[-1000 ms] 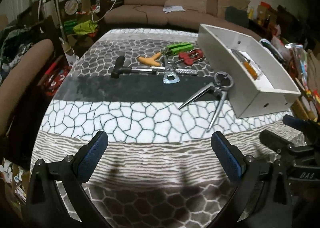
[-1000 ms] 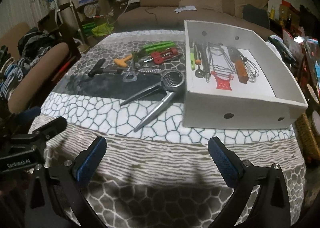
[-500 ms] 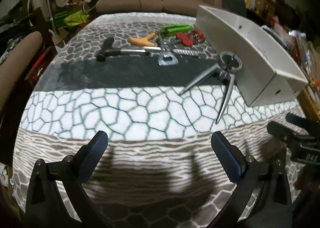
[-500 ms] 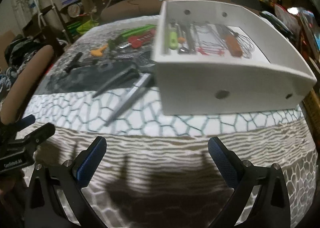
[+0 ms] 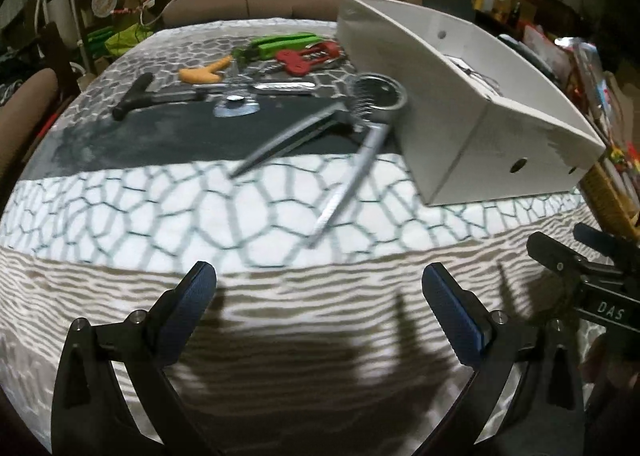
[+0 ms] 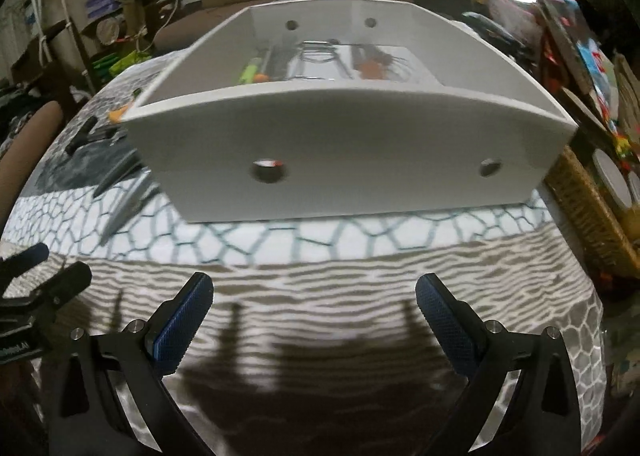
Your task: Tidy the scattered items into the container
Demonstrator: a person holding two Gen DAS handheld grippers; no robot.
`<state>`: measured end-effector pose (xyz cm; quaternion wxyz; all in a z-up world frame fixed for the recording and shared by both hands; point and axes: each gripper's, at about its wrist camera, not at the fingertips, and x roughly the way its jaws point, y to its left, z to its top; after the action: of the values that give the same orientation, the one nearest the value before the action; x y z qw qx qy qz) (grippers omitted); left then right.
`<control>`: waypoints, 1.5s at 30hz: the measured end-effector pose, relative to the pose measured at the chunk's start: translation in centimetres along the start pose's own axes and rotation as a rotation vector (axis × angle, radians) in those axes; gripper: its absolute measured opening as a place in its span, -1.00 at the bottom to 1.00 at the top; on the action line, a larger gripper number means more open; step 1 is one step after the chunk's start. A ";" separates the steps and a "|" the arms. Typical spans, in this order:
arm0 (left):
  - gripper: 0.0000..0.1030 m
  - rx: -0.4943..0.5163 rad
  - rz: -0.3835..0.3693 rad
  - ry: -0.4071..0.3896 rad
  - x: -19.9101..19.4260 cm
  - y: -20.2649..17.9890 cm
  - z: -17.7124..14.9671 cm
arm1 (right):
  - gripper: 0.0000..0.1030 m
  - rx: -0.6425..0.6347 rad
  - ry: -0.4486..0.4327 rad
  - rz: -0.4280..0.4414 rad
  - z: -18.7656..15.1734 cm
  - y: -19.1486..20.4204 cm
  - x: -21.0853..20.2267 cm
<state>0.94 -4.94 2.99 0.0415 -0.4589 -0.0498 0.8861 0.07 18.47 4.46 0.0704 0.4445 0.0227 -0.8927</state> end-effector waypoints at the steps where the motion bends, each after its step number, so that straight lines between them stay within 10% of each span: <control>1: 1.00 0.001 0.005 0.003 0.5 -0.9 -0.1 | 1.00 0.006 -0.002 0.005 0.0 -0.5 0.2; 16: 1.00 0.012 0.139 0.014 3.6 -4.0 -1.1 | 1.00 0.003 0.013 0.029 -1.1 -1.6 3.2; 45: 1.00 0.011 0.132 0.015 3.7 -3.8 -1.0 | 1.00 -0.013 0.012 -0.034 -0.8 -0.5 3.9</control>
<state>-0.23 -0.71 -0.12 -0.0141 -0.4676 -0.0141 0.8837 -1.72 18.59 0.85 0.0582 0.4488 0.0366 -0.8910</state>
